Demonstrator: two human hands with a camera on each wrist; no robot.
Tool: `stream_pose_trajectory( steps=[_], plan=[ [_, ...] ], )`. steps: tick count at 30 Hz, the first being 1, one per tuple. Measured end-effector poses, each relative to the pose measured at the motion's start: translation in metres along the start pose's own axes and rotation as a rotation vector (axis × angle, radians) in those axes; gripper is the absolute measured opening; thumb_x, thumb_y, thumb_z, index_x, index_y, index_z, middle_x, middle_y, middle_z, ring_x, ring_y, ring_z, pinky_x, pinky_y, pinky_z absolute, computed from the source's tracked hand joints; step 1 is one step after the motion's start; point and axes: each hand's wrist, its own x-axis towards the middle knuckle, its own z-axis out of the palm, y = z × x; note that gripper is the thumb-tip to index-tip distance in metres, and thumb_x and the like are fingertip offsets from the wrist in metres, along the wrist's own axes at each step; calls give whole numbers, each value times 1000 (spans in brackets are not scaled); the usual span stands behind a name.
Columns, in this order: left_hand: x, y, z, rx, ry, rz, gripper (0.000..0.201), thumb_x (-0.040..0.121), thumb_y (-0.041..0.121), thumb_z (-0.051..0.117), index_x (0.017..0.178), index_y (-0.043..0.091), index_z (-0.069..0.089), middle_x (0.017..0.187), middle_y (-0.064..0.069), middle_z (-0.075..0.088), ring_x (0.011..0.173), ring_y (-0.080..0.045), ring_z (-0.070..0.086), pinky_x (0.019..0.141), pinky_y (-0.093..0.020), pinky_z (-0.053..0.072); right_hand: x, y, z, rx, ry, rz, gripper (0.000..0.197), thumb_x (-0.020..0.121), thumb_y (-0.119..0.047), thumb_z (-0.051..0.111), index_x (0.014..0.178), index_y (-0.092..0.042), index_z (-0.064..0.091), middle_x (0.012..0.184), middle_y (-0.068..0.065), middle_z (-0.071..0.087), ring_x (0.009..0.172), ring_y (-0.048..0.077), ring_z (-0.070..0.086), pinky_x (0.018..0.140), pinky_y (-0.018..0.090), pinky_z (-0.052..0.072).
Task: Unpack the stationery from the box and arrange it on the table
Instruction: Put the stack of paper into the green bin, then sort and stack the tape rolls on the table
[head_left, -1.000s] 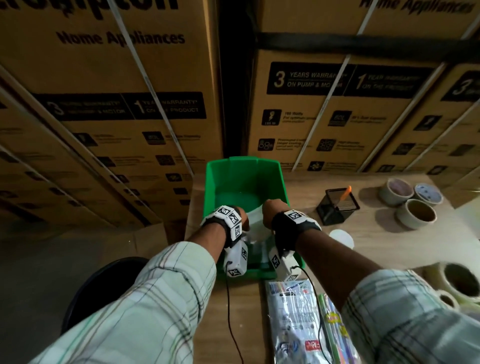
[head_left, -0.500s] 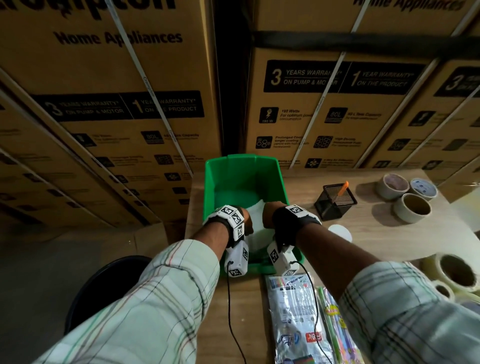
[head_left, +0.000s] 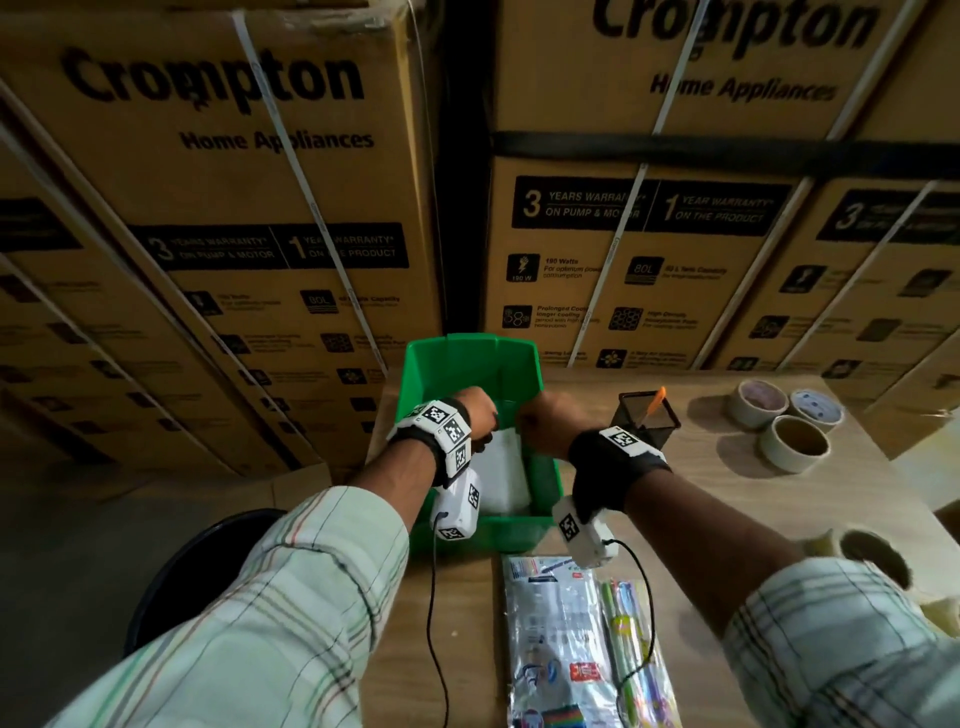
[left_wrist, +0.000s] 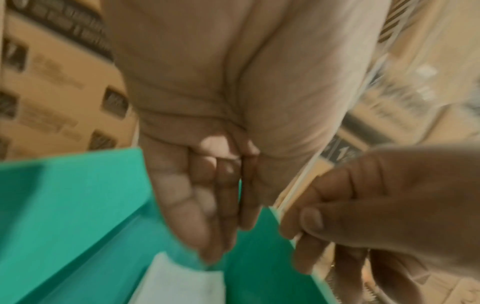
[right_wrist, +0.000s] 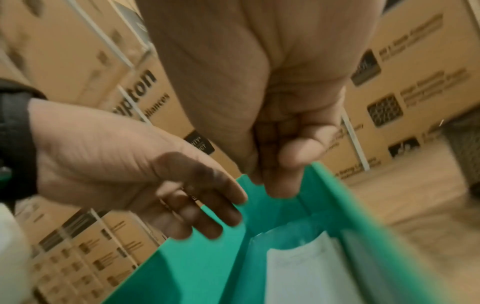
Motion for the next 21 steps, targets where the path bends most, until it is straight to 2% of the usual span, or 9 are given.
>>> stream_pose_trajectory(
  steps=[2,6,8,11,14,17,19,21],
  plan=[
    [-14,12,4,-22,63,31,26,94,8,44,94,-1,69,82,-15,67,69,-27,60,59,-26,46,-20,15,-8,-17,54,-35,26,92,-16,42,93,-16,68,90,7,65,71,20,56,60,22,39],
    [-38,32,32,-66,165,100,26,92,11,45,75,15,64,78,-10,67,71,-23,60,58,-23,43,-65,48,-21,-53,164,-103,23,87,-15,45,84,-19,68,86,9,69,77,29,66,61,28,46],
    [-51,48,54,-68,220,122,23,91,14,49,76,13,66,84,-11,72,73,-21,62,62,-22,46,-90,67,-21,-45,202,-148,21,87,-18,46,83,-17,67,85,12,69,78,33,66,63,32,48],
    [-69,72,95,-94,286,176,26,90,13,51,68,17,64,87,-9,74,79,-23,70,79,-30,57,-127,101,-13,-24,224,-204,18,87,-22,46,81,-15,62,83,15,68,78,37,65,63,37,49],
    [-89,85,134,-60,314,194,28,91,13,51,66,22,61,79,0,71,82,-21,72,79,-36,58,-158,136,1,-6,252,-184,17,85,-27,46,84,-17,59,82,14,67,77,38,64,62,38,50],
    [-110,89,166,-65,299,176,24,92,13,51,73,19,64,83,-4,72,81,-22,70,80,-34,57,-186,162,21,21,194,-171,16,83,-28,45,84,-21,58,82,9,64,79,36,62,63,38,52],
    [-118,89,183,-90,294,177,20,94,10,50,84,7,68,92,-11,73,80,-21,69,81,-32,57,-199,174,29,17,163,-175,15,83,-27,45,85,-22,59,83,9,64,78,36,62,62,37,52],
    [-121,86,198,-107,283,175,21,95,9,50,89,2,69,95,-13,73,85,-23,70,83,-36,57,-207,181,34,4,161,-195,16,85,-25,46,87,-20,61,85,12,65,77,37,62,61,35,49]
  ],
)
